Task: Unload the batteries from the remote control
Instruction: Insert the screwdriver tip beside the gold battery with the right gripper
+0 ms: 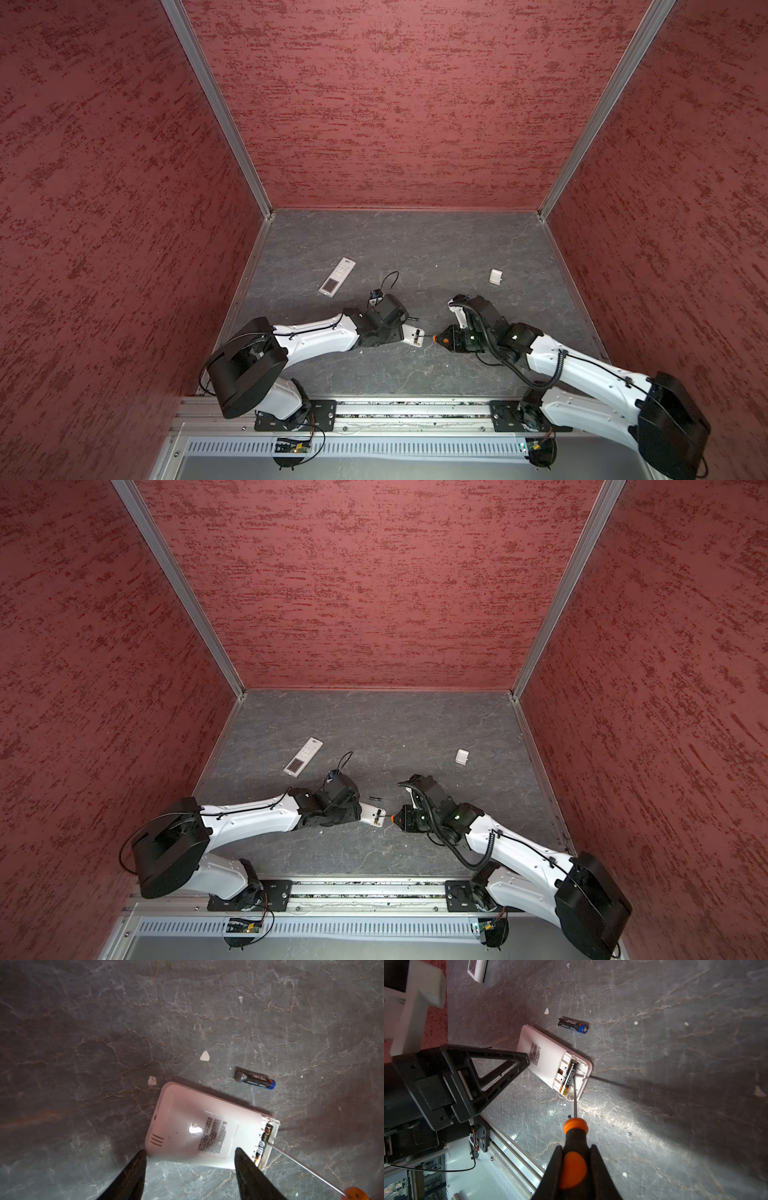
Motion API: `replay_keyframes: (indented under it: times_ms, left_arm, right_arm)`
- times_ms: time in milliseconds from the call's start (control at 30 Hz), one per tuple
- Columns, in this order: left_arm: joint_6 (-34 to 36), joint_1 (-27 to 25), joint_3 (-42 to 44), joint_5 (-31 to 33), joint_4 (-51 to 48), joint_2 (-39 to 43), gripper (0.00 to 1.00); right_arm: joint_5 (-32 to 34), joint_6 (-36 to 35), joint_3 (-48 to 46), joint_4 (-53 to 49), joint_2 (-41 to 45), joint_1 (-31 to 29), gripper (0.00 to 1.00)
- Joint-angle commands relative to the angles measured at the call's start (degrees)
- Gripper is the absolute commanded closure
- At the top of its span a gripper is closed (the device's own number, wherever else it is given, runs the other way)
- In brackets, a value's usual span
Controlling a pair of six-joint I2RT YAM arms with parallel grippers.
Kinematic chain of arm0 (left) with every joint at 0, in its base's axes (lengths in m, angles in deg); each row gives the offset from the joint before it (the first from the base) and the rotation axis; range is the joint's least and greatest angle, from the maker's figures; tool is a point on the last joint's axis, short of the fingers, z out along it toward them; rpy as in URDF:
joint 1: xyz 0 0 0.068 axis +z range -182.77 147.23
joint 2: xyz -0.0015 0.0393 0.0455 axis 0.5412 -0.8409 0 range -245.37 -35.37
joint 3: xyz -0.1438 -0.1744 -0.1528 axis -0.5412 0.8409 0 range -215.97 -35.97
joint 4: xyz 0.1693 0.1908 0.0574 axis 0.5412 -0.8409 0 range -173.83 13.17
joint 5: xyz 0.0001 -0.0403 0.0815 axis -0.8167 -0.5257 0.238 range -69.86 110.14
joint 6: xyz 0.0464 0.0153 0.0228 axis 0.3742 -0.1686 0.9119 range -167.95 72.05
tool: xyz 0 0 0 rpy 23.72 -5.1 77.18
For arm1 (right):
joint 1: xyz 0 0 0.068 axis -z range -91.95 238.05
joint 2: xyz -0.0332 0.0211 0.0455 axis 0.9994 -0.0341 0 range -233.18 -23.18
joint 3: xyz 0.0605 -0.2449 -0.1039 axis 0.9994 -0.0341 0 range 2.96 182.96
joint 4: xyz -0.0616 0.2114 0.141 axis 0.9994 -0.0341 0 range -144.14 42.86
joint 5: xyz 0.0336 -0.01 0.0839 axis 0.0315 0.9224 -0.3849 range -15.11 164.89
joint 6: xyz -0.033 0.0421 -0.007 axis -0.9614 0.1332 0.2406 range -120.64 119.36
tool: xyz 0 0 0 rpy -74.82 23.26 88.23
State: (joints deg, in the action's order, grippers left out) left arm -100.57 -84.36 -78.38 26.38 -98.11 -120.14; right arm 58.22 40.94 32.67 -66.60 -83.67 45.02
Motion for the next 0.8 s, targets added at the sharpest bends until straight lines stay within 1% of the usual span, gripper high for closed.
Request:
replay_keyframes:
  times_ms: [0,167,400,767]
  left_arm:
    - [2.1,0.3,-0.49,-0.44,1.68,-2.16,0.33]
    - [2.65,0.22,-1.1,-0.66,2.1,-4.11,0.34]
    - [1.6,-0.06,-1.43,0.48,1.14,-4.33,0.35]
    - [-1.02,-2.08,-4.36,2.59,-4.57,-8.8,0.39]
  right_arm:
    - [-0.3,-0.25,0.59,1.0,0.74,-0.28,1.0]
    - [-0.49,-0.19,0.34,1.38,0.64,-0.22,1.0]
    - [-0.47,-0.14,0.45,1.17,1.33,-0.29,1.0]
    - [-0.38,-0.17,0.46,0.98,2.04,-0.27,1.0]
